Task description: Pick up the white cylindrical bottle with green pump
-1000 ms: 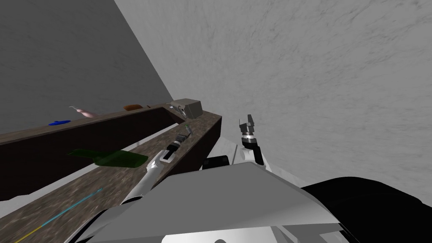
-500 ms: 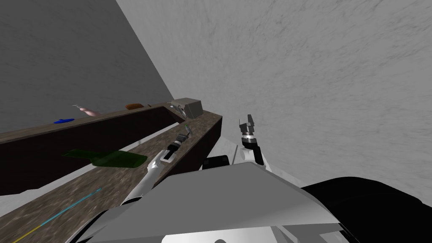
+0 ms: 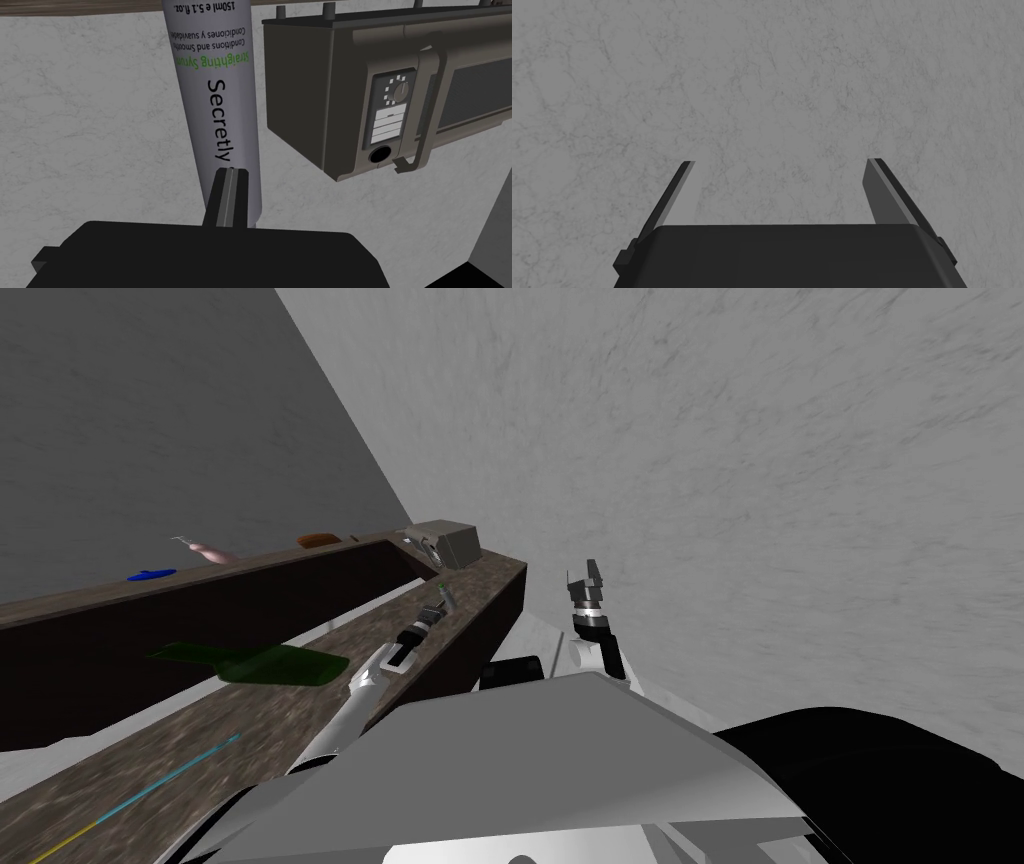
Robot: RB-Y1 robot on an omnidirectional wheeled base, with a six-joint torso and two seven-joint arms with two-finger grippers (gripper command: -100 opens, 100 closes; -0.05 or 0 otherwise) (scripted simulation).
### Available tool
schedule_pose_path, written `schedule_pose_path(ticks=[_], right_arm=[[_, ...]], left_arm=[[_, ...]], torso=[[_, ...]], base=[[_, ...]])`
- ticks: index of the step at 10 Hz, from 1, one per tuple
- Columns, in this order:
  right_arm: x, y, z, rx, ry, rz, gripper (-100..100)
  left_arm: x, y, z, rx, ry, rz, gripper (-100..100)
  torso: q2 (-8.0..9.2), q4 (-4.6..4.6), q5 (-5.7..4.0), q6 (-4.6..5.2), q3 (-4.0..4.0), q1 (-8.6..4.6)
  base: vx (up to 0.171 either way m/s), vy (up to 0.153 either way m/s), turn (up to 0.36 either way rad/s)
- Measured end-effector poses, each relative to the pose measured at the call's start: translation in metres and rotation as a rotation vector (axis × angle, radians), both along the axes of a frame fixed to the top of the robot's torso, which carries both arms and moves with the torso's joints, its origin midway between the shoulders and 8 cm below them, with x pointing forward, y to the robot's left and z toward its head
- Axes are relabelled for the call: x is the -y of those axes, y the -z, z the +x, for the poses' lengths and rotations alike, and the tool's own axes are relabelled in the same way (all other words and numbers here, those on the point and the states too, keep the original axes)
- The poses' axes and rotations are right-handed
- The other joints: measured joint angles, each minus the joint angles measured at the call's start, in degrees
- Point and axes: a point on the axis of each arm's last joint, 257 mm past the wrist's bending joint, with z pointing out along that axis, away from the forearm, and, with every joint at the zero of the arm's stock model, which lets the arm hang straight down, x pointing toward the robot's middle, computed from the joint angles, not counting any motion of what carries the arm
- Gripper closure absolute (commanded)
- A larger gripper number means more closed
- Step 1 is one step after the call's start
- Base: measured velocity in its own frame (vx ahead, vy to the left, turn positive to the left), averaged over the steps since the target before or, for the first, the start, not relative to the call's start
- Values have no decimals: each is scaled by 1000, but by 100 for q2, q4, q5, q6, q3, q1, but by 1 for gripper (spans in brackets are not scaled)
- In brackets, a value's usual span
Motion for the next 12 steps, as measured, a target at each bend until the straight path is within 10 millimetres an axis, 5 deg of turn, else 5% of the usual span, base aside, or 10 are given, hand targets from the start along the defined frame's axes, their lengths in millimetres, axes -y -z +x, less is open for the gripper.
schedule_pose_path(ticks=[7, 10, 12], right_arm=[[0, 0, 0, 0, 0, 0, 0], [0, 0, 0, 0, 0, 0, 0], [0, 0, 0, 0, 0, 0, 0]], left_arm=[[-55, 19, 21, -102, -120, 39, -100], [-72, -1, 29, -90, -143, 1, -100], [-60, -18, 32, -61, -110, -41, -100]], torso=[[31, 7, -2, 0, 18, -8], [-9, -1, -8, -1, -4, -34], [-30, -6, -2, -1, -17, -7]], base=[[-108, 13, -89], [35, -84, 5], [83, 3, 54]])
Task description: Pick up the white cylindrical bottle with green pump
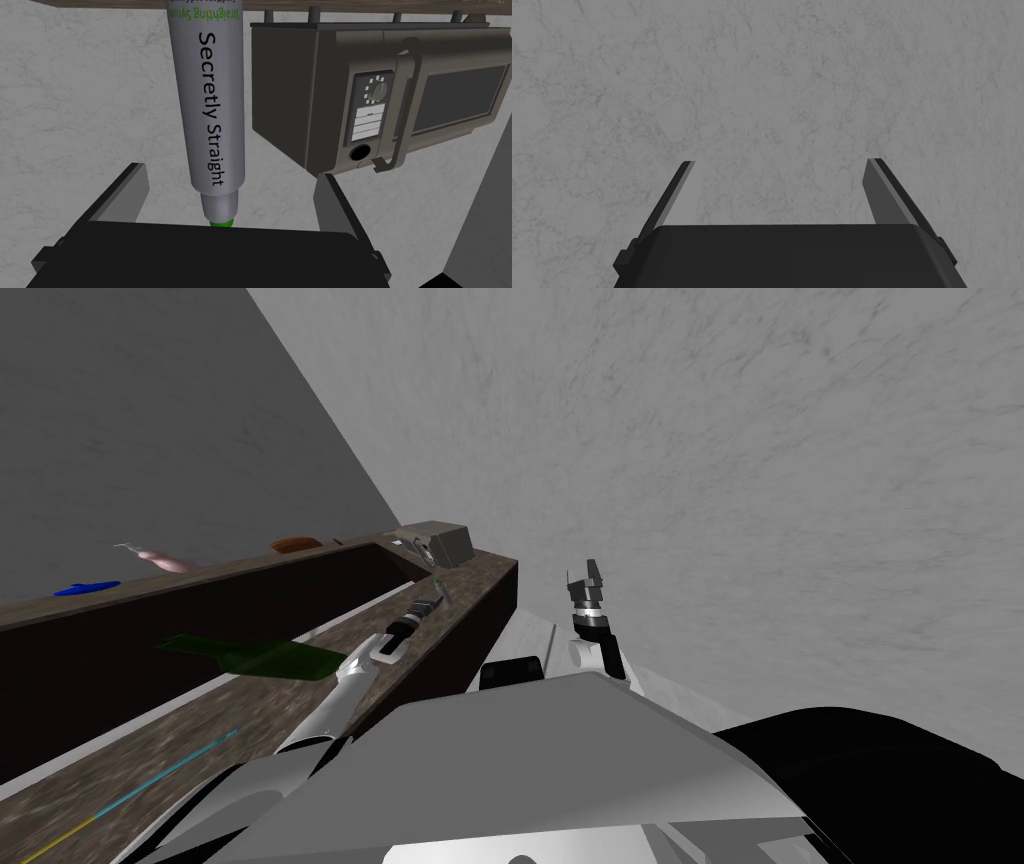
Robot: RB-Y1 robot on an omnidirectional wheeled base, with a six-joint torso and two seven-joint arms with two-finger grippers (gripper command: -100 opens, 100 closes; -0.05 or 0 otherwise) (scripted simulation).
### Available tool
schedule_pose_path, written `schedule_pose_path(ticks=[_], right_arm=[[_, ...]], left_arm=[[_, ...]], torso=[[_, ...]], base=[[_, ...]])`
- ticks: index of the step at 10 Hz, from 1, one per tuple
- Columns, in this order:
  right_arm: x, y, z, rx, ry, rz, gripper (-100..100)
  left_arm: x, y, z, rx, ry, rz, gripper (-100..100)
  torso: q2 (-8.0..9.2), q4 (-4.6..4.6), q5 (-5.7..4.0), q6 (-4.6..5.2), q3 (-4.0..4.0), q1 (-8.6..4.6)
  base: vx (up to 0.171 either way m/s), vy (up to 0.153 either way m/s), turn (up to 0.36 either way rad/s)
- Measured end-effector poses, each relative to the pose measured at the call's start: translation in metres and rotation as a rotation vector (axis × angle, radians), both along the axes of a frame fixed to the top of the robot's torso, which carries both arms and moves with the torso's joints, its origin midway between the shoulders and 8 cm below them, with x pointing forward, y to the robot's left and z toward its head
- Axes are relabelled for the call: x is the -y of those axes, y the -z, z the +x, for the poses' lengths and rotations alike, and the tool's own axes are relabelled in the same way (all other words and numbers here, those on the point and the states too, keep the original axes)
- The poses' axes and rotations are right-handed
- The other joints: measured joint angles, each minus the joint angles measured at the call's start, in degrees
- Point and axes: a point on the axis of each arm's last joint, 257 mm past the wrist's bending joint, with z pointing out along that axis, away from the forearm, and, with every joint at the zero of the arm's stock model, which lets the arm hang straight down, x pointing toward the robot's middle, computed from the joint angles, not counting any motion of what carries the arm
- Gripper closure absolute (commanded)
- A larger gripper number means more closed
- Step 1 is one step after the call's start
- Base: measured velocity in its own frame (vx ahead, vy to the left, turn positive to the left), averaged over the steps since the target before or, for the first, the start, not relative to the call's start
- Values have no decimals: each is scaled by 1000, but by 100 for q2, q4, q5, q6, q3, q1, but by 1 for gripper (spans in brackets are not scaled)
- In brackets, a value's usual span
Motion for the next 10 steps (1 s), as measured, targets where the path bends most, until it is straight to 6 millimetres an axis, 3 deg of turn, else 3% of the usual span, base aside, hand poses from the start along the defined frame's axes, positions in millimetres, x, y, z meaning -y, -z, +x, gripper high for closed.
schedule_pose_path(ticks=[2, 3, 4, 5, 9, 10], right_arm=[[0, 0, 0, 0, 0, 0, 0], [0, 0, 0, 0, 0, 0, 0], [0, 0, 0, 0, 0, 0, 0], [0, 0, 0, 0, 0, 0, 0], [0, 0, 0, 0, 0, 0, 0], [0, 0, 0, 0, 0, 0, 0]], left_arm=[[11, -10, 0, 16, 26, -36, -100], [12, -10, 0, 18, 28, -39, 0], [12, -10, 0, 17, 28, -38, -100], [12, -10, 0, 17, 28, -38, 100], [12, -10, 0, 17, 28, -38, 100], [12, -10, 0, 17, 28, -38, 0]], torso=[[2, -1, 5, -1, 0, 17], [13, 2, 5, 0, 6, 15], [22, 4, 4, 0, 12, 12], [26, 5, 4, 0, 14, 12], [29, 6, 3, 0, 16, 11], [29, 6, 3, 0, 16, 11]], base=[[48, 15, 19], [6, 1, -2], [0, 0, 0], [0, 0, 0], [0, 0, 0], [0, 0, 0]])
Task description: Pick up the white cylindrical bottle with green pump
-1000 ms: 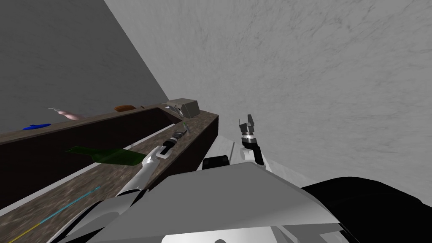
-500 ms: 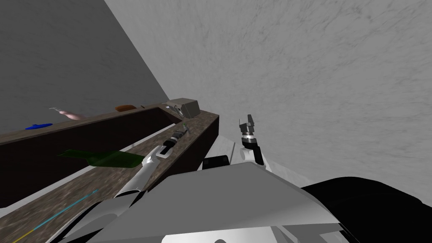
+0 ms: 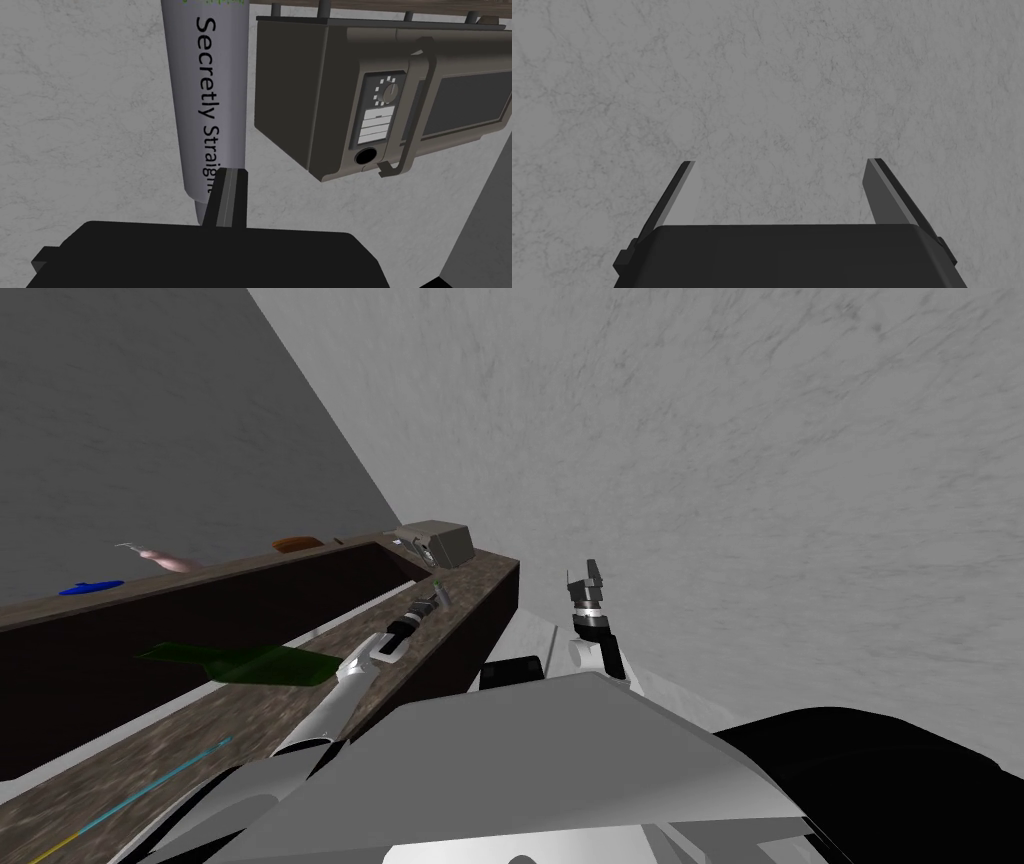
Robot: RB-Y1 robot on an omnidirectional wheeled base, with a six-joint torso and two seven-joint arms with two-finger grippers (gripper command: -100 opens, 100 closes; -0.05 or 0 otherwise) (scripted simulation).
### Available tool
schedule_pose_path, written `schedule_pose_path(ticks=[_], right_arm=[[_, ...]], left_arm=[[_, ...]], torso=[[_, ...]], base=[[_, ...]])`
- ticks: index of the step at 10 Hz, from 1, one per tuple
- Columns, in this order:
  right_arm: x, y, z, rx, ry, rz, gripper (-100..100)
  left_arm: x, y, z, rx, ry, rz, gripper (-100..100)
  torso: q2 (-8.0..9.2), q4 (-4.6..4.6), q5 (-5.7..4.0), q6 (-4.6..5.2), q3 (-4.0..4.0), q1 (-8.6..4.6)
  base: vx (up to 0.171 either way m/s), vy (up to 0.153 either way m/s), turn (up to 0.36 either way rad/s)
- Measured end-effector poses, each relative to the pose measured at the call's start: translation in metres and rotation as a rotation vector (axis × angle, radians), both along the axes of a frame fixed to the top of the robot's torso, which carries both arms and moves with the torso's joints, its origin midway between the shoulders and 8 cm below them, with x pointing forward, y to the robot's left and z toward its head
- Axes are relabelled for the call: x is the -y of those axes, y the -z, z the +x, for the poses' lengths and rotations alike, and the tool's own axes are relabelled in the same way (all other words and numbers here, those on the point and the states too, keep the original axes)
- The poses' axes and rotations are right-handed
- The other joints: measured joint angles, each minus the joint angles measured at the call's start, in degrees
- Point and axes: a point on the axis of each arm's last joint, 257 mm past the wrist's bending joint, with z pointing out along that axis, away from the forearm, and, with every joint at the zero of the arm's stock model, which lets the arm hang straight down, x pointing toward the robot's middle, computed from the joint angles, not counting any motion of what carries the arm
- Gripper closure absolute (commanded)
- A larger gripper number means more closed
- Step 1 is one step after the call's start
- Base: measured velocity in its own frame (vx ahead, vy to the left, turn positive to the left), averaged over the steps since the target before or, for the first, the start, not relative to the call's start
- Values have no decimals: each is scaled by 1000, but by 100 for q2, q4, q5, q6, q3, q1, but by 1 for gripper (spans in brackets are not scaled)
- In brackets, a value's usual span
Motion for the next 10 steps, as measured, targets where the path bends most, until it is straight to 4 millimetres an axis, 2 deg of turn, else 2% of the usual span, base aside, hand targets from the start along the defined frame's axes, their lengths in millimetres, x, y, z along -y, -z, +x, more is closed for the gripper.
schedule_pose_path(ticks=[1, 2, 5, 7, 9, 10], right_arm=[[0, 0, 0, 0, 0, 0, 0], [0, 0, 0, 0, 0, 0, 0], [0, 0, 0, 0, 0, 0, 0], [0, 0, 0, 0, 0, 0, 0], [0, 0, 0, 0, 0, 0, 0], [0, 0, 0, 0, 0, 0, 0]], left_arm=[[0, 0, 0, 0, 0, 0, -100], [-4, 13, -9, -23, 2, -2, -100], [-10, 32, -30, -85, 19, -11, -100], [-12, 50, -56, -135, 29, -26, -100], [-15, 58, -60, -153, 30, -34, -100], [-11, 59, -57, -149, 28, -55, -100]], torso=[[0, 0, 0, 0, 0, 0], [12, 1, 4, 3, 6, 20], [28, 6, 8, -1, 16, 34], [31, 6, 10, 0, 17, 42], [10, 3, 7, -2, 6, 25], [3, 1, 4, -2, 2, 14]], base=[[-39, 61, -214], [-66, 100, -142], [-67, 88, -109], [-67, 102, -120], [-15, 36, 45], [15, -2, 105]])
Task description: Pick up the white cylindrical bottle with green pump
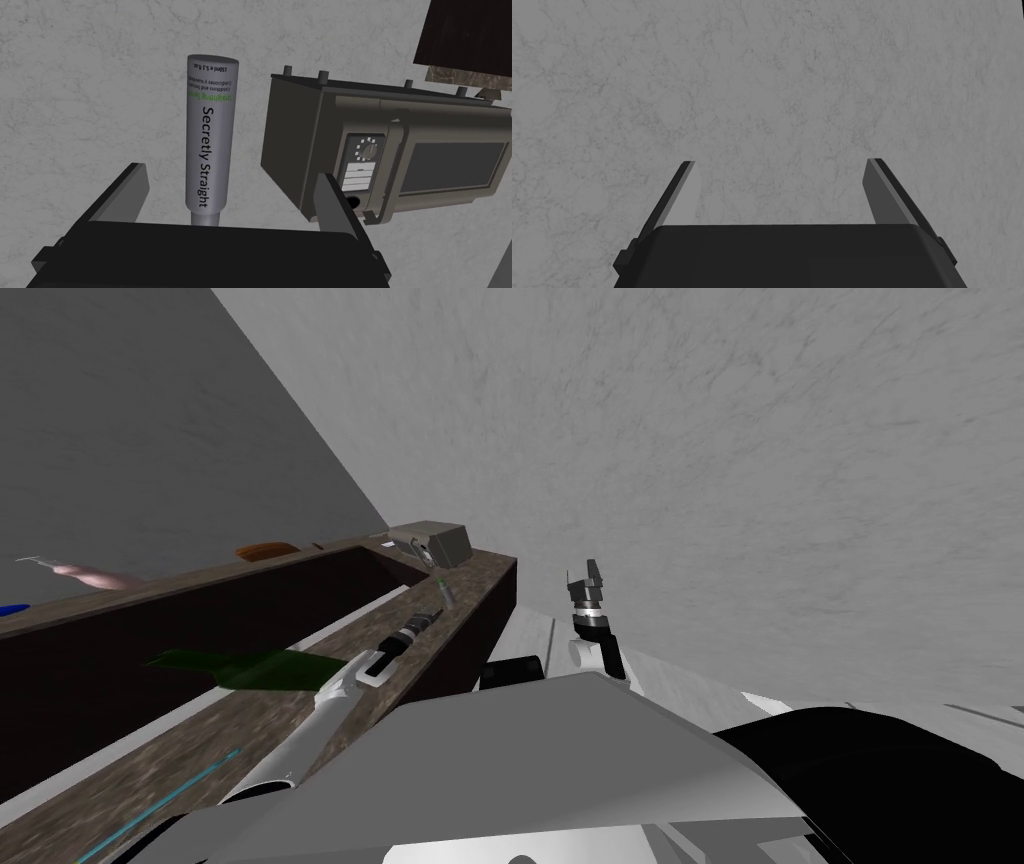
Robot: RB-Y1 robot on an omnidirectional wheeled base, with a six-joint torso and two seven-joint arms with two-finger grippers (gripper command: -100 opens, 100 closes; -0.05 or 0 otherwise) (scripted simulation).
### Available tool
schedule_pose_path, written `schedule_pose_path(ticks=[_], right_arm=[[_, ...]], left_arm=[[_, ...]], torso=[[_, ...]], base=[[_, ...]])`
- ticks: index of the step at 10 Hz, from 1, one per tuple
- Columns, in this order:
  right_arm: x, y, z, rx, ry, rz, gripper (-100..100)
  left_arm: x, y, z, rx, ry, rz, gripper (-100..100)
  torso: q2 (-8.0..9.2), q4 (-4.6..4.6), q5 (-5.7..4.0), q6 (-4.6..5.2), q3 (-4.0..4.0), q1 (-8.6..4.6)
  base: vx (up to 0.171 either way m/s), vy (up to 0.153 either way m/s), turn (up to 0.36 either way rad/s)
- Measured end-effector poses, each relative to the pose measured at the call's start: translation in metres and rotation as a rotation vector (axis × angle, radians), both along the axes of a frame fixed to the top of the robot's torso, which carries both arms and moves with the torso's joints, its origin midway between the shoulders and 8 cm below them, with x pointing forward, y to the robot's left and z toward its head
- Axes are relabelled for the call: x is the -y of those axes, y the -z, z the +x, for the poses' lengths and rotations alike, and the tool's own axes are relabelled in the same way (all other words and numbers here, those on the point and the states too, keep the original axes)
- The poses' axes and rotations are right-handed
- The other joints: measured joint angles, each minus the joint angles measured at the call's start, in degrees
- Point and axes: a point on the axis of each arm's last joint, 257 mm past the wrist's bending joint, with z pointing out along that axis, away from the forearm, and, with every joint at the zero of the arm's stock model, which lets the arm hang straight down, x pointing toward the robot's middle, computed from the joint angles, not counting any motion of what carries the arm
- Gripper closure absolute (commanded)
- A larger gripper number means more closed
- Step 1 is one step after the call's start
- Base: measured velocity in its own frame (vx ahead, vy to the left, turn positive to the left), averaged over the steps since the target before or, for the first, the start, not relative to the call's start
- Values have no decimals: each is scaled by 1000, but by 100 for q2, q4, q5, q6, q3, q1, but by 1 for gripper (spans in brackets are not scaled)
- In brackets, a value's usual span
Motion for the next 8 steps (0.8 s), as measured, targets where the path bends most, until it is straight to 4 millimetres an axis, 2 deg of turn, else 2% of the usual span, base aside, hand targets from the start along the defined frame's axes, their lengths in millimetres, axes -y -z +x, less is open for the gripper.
schedule_pose_path(ticks=[2, 5, 6, 7, 8], right_arm=[[0, 0, 0, 0, 0, 0, 0], [0, 0, 0, 0, 0, 0, 0], [0, 0, 0, 0, 0, 0, 0], [0, 0, 0, 0, 0, 0, 0], [0, 0, 0, 0, 0, 0, 0]], left_arm=[[9, -6, 16, 28, -11, -27, -100], [28, -28, 43, 94, -19, -44, -100], [29, -29, 44, 96, -18, -42, 0], [29, -29, 44, 96, -18, -43, -100], [29, -29, 44, 96, -18, -43, 100]], torso=[[-25, -5, -7, 2, -14, -32], [-46, -10, -12, 4, -27, -53], [-30, -8, -10, 2, -19, -34], [-17, -4, -6, 2, -11, -20], [-12, -3, -4, 2, -7, -14]], base=[[71, -66, 111], [78, -81, 82], [8, -10, -2], [0, 0, 0], [0, 0, 0]])
